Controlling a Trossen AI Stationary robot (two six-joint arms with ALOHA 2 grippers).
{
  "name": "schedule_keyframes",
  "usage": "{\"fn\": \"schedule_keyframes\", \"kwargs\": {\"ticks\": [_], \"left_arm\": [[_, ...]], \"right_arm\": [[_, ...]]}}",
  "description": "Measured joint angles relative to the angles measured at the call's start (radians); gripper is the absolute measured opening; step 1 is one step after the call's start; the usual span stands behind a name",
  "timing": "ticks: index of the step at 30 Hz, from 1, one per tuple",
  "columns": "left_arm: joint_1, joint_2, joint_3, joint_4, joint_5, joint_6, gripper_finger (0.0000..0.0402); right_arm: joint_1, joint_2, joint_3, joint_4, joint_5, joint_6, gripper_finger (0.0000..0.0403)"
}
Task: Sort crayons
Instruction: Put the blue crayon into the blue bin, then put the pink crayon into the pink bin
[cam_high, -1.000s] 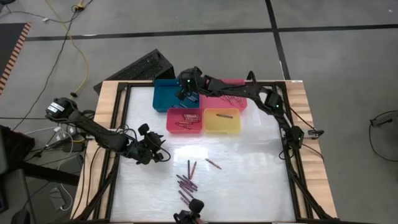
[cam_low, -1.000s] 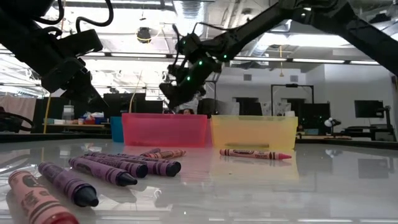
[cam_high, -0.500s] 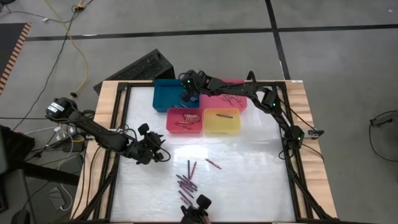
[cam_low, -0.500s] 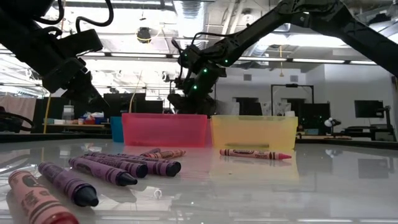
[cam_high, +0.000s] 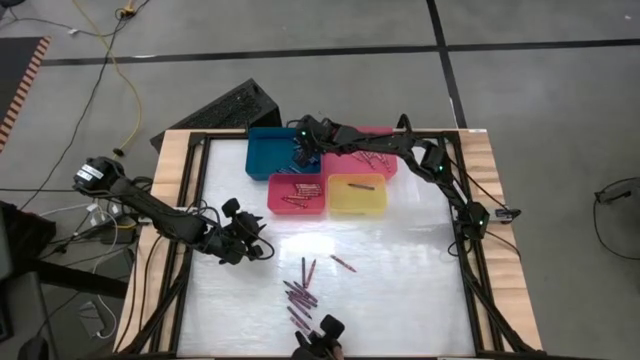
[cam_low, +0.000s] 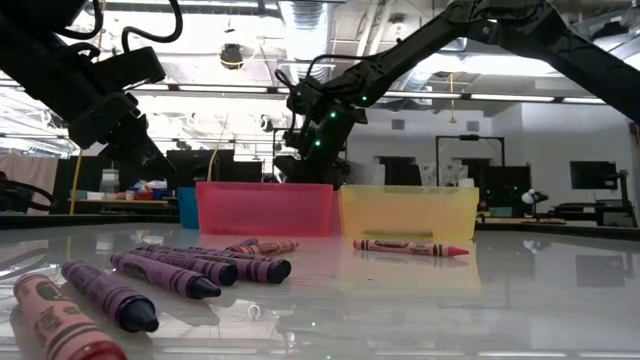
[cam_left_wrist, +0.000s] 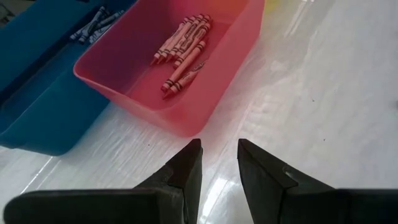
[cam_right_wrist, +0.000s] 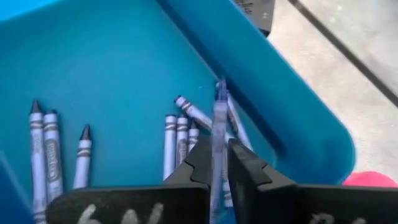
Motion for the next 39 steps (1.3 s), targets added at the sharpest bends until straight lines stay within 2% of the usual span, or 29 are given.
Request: {"fn": "schedule_keyframes", "kwargs": {"ticks": [11, 14, 17, 24, 30, 34, 39], "left_arm": [[0.000, 0.000, 0.000, 0.000, 0.012, 0.000, 0.0094], [0.000, 0.000, 0.000, 0.000, 0.038, -0.001, 0.0094], [0.000, 0.000, 0.000, 0.000, 0.053, -0.001, 0.0094], [0.000, 0.000, 0.000, 0.001, 0.052, -0.001, 0.0094], [0.000, 0.000, 0.000, 0.002, 0.051, -0.001, 0.0094], [0.000, 0.000, 0.000, 0.005, 0.051, -0.001, 0.0094], [0.000, 0.000, 0.000, 0.009, 0.051, -0.015, 0.0094]], "right_arm": [[-0.007, -0.007, -0.001, -0.018, -0.129, -0.036, 0.0062], [-0.001, -0.055, -0.003, -0.023, -0.221, -0.080, 0.0062], [0.018, -0.160, -0.001, -0.062, -0.261, -0.106, 0.0063], [0.085, -0.430, 0.000, -0.367, -0.258, -0.129, 0.0063], [0.173, -0.602, -0.017, -0.679, -0.215, 0.002, 0.0063], [0.257, -0.653, -0.106, -0.788, -0.145, 0.114, 0.0063], [0.383, -0.688, -0.325, -0.794, -0.107, 0.247, 0.0063]]}}
